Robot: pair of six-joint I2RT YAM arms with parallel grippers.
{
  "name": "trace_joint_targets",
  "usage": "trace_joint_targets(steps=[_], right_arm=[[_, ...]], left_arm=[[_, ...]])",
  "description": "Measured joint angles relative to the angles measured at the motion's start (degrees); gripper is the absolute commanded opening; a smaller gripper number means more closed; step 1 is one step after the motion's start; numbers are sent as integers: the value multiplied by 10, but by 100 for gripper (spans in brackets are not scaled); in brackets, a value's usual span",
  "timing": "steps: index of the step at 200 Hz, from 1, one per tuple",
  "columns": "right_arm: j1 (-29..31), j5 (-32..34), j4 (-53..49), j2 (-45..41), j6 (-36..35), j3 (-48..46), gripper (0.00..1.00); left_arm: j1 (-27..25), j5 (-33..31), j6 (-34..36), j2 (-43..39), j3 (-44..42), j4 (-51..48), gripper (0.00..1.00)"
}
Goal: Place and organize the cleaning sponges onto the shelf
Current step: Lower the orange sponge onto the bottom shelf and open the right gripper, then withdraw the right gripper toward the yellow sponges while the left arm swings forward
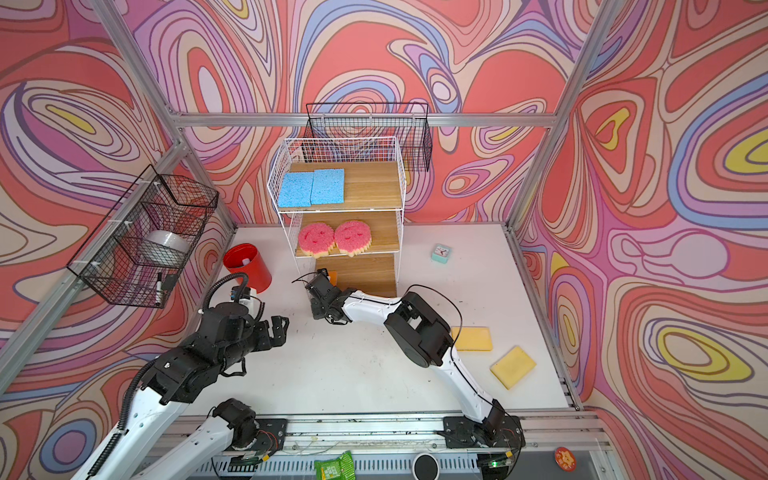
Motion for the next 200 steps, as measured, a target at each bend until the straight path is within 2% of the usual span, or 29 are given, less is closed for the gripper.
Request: trace_joint_targets(steps=[20, 62, 110, 130, 167, 179, 200], right_arm=[[0, -5, 14, -4, 1, -11, 21], [4, -14, 30, -42, 1, -66, 44], [27, -6, 4, -142, 7, -166, 55], [30, -4, -9, -215, 18, -228, 58], [28, 9, -47, -367, 46, -339, 70], [28, 16, -67, -420, 58, -370, 76], [14, 20, -106, -504, 80, -416, 79]], left_arm=[[0, 6, 5, 0, 0, 0, 100], [0, 22, 16, 0, 0, 10, 100], [-12, 57, 15, 14, 0, 10, 100], [-66, 49, 5, 27, 0, 11, 100], [-233, -15, -30, 95, 0, 30, 99], [-271, -32, -41, 125, 0, 44, 99], [-323, -62, -52, 179, 3, 72, 99]])
